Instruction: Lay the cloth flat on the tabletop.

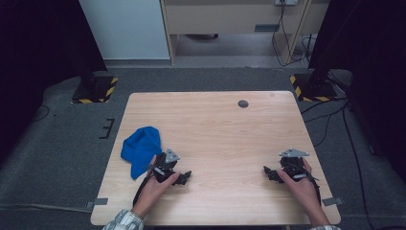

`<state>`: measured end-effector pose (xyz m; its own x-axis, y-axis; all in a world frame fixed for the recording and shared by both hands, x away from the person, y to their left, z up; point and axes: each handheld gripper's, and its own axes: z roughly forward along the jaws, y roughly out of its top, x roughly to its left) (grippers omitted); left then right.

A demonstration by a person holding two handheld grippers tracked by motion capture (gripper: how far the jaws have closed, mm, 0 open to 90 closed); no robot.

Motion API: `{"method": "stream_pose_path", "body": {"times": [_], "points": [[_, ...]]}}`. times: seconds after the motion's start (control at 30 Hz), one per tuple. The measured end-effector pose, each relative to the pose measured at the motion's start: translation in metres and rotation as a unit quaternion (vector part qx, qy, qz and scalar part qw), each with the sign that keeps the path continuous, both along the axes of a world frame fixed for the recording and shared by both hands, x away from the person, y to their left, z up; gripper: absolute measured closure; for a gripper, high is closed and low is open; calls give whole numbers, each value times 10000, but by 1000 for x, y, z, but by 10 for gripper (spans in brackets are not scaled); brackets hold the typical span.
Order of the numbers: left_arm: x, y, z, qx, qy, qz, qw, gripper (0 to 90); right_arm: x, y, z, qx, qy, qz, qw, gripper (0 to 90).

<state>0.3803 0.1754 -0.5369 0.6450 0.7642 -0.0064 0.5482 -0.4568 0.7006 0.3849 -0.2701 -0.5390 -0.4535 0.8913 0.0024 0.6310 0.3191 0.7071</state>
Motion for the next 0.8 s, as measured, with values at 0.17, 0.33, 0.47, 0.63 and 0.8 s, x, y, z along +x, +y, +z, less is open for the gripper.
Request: {"method": "stream_pose_path", "body": {"times": [0.17,0.33,0.47,0.63,0.8], "points": [[0,0,0,3,3,2,10000,4,0,0,0,4,3,-7,10000,21],[0,0,1,-33,-27,-47,10000,38,0,0,0,-3,-7,-19,10000,22],[-2,1,11,-132,-236,13,9996,39,0,0,0,-11,-1,-3,10000,22],[-4,5,23,-260,-366,-23,9990,44,-1,0,0,-6,-11,-13,10000,22],[-4,19,33,-355,-483,44,9982,50,-1,1,0,3,7,-41,10000,22]]}}
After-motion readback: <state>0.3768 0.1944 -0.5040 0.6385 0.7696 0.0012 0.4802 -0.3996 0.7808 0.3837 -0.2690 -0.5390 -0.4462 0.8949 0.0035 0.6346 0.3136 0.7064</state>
